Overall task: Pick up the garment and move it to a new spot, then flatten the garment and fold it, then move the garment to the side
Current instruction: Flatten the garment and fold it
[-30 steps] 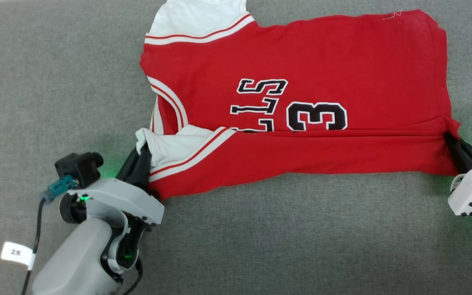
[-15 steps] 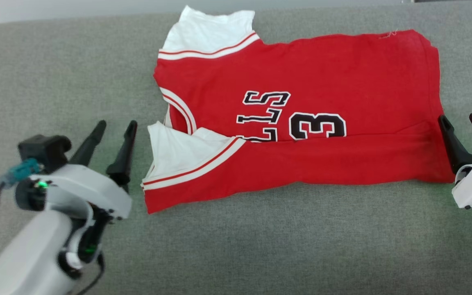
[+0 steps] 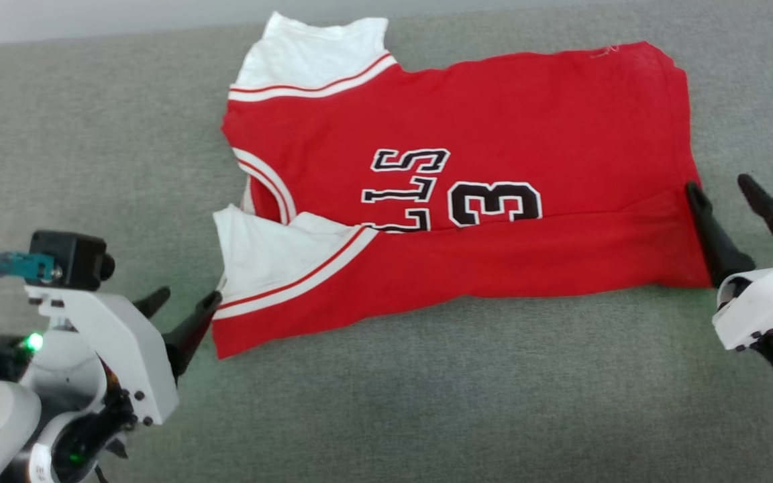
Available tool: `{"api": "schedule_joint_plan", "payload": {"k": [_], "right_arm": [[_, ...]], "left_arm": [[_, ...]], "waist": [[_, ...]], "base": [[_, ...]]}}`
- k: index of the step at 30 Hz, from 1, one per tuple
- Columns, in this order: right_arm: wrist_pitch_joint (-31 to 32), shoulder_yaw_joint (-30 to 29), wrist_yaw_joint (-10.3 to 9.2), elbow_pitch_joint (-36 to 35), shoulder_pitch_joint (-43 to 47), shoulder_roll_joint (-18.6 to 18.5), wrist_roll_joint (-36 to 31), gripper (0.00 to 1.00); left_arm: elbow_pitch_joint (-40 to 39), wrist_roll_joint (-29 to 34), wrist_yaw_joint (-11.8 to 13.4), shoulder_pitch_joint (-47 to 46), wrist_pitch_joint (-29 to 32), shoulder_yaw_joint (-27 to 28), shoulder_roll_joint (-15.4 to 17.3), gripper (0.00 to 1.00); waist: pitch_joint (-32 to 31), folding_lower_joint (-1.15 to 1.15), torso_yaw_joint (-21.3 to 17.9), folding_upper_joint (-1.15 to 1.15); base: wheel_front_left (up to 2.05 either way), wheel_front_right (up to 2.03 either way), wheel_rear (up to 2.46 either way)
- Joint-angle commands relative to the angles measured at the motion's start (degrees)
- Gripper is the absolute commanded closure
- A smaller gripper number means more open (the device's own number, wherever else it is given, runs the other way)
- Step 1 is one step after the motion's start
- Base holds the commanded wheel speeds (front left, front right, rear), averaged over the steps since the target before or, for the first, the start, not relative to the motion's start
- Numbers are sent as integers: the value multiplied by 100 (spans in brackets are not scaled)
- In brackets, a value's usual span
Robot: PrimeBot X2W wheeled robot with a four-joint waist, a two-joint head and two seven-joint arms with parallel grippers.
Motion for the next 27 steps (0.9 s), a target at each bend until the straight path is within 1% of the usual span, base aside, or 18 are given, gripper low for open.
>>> {"api": "schedule_joint_plan", "payload": {"k": [1,4,7,12,14,16,17,18,19,20,21,22,24,27], "right_arm": [[24,15,-9,-11,43,5,-58,0],[31,78,-9,-4,18,16,-11,0],[25,67,-9,-8,-43,24,0,0],[29,42,-9,-36,-91,23,6,0],[32,5,-9,-35,-78,8,0,0],[43,-31,-9,-47,-31,-10,-5,0],[61,-53,-9,-64,-4,-24,-2,0],[93,-86,-9,-71,19,-42,-5,0],[152,-85,-9,-90,27,-78,-26,0],[215,-79,-9,-130,25,-119,-32,0],[294,-84,-9,-169,13,-155,-33,0],[393,-75,-9,-201,-7,-203,-41,0],[710,6,-9,-270,-30,-327,5,0],[1348,119,-9,-361,-4,-564,101,0]], "left_arm": [[-28,-12,36,37,13,14,-17,0],[-57,-110,180,153,105,-15,-54,0],[-23,-189,228,216,137,-46,-126,0],[187,-231,118,287,114,-151,-253,0],[302,-295,66,293,30,-147,-400,0],[416,-266,-22,288,-23,-201,-464,0],[459,-289,-68,290,-42,-226,-525,3],[504,-306,-107,284,-39,-247,-562,26],[536,-296,-155,282,-32,-284,-575,62],[566,-298,-182,282,-44,-303,-611,73],[592,-315,-212,278,-70,-306,-659,93],[611,-333,-243,282,-69,-317,-685,100],[662,-338,-280,298,-83,-345,-707,100],[737,-316,-320,290,-116,-384,-771,100]], "waist": [[90,0,-100,0],[184,0,-206,0],[258,0,-281,0],[361,0,-361,0],[375,0,-373,0],[372,0,-371,0],[368,0,-366,0],[366,0,-358,0],[359,0,-353,0],[349,0,-349,0],[334,0,-343,0],[316,0,-337,0],[280,0,-318,0],[218,0,-266,0]], "base": [[0,0,0],[0,0,0],[0,0,0],[0,0,0],[0,0,0],[0,0,0],[0,0,0],[0,0,0],[0,0,0],[0,0,0],[0,0,0],[0,0,0],[0,0,0],[0,0,0]]}}
